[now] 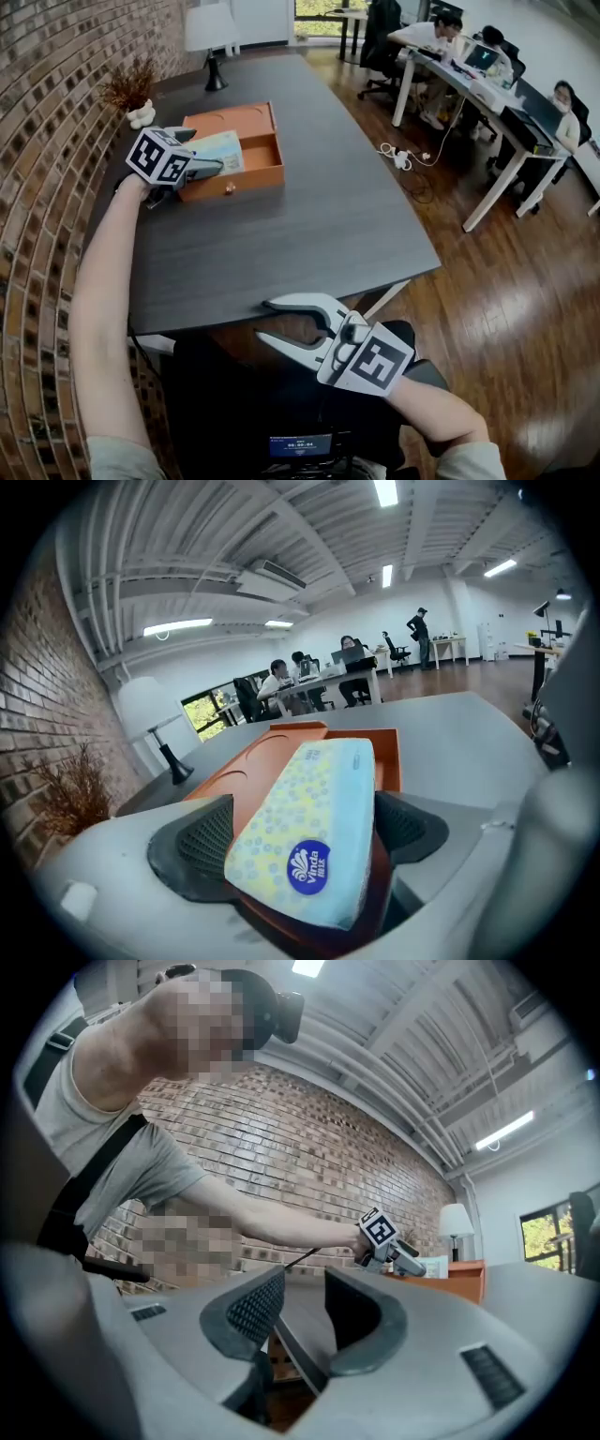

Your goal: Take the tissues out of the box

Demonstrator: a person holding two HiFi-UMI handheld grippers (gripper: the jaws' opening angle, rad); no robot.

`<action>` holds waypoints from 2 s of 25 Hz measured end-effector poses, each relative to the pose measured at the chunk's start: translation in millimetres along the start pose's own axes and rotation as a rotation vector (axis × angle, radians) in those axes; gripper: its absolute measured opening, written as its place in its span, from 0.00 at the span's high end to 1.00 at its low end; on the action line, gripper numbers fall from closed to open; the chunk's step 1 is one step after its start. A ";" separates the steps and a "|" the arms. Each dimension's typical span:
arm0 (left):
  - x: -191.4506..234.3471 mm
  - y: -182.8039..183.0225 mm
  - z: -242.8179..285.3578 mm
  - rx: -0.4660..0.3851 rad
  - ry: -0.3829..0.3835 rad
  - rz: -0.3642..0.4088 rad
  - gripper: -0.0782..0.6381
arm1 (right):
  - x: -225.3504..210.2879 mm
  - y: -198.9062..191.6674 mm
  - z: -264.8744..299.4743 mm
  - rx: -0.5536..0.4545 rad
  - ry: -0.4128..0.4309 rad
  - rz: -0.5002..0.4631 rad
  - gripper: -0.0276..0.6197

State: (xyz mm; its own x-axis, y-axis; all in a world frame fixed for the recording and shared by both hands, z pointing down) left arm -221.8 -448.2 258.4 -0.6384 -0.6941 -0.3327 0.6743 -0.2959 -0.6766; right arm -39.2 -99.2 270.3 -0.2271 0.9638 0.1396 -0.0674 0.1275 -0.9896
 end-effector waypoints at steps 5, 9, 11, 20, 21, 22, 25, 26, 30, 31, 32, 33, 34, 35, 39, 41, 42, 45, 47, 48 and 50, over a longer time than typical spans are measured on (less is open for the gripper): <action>-2.0 -1.1 3.9 -0.005 -0.016 -0.021 0.24 | 0.3 -0.1 -2.5 0.002 0.000 0.000 0.75; -2.6 -1.6 6.5 0.016 0.008 -0.009 0.24 | 3.1 0.3 -0.2 0.001 0.007 -0.005 0.75; -1.2 -2.2 6.9 0.020 0.019 -0.020 0.23 | 5.0 0.4 1.5 0.006 0.013 -0.006 0.75; -2.6 -3.2 5.8 0.049 0.037 -0.027 0.30 | 8.2 0.4 7.6 -0.001 0.028 -0.021 0.75; -2.1 -2.1 4.4 0.047 0.048 -0.025 0.30 | 8.8 0.4 8.2 -0.001 0.030 -0.020 0.75; -1.5 -0.3 2.3 0.039 0.061 -0.022 0.31 | 9.2 0.3 8.8 -0.002 0.031 -0.019 0.75; 0.3 10.9 -9.1 -0.011 0.097 -0.019 0.32 | 9.1 0.1 9.0 -0.005 0.030 -0.016 0.75; 1.2 16.4 -15.2 -0.036 0.108 -0.023 0.32 | 8.9 0.1 8.8 -0.005 0.030 -0.016 0.75; 0.7 36.8 -53.0 -0.205 0.149 -0.083 0.33 | 9.4 1.1 8.8 -0.010 0.032 -0.013 0.75; -0.9 40.8 -65.0 -0.256 0.159 -0.108 0.33 | 9.4 1.9 8.6 -0.012 0.032 -0.013 0.75; -3.6 44.2 -77.6 -0.309 0.166 -0.135 0.33 | 9.2 2.6 8.3 -0.014 0.031 -0.012 0.75; -7.8 46.5 -90.9 -0.367 0.167 -0.167 0.33 | 8.8 3.0 8.2 -0.013 0.028 -0.013 0.75; -14.0 47.4 -105.0 -0.434 0.161 -0.204 0.33 | 8.4 3.4 8.4 -0.013 0.025 -0.014 0.75; -22.6 46.2 -119.9 -0.512 0.145 -0.246 0.34 | 8.2 3.8 8.9 -0.015 0.022 -0.015 0.75; -70.2 19.3 -164.9 -0.825 0.006 -0.481 0.37 | 8.7 5.0 9.3 -0.022 0.018 -0.010 0.75; -91.4 1.0 -160.0 -0.888 -0.085 -0.624 0.39 | 8.6 4.3 8.7 -0.013 0.016 -0.016 0.75; -99.2 -9.1 -151.2 -0.871 -0.104 -0.668 0.39 | 9.1 3.6 9.6 -0.005 0.017 -0.024 0.75; -107.4 -34.4 -133.3 -0.779 -0.073 -0.714 0.41 | 12.1 3.2 15.0 0.002 0.024 -0.046 0.75; -105.3 -40.4 -144.6 -0.863 -0.116 -0.812 0.42 | 12.9 4.0 16.7 -0.006 0.028 -0.052 0.75; -104.6 -40.6 -153.6 -0.941 -0.162 -0.884 0.43 | 12.6 4.5 16.2 -0.010 0.029 -0.051 0.75; -107.2 -38.8 -171.1 -1.113 -0.276 -1.038 0.43 | 11.4 4.6 13.2 -0.013 0.024 -0.041 0.75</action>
State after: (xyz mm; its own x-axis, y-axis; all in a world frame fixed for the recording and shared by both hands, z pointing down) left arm -243.1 -250.0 207.9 -0.4649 -0.6321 0.6200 -0.6948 -0.1736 -0.6980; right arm -54.9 -90.8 267.8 -0.2007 0.9630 0.1797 -0.0638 0.1702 -0.9833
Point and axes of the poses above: the fingertips, and each gripper's own axes: z forward along the fingers, x to its left, y out of its top, the point moved 3 cm from there along -z, backward along the fingers, and after that the axes turned 7 degrees about x, right-handed, at the moved point
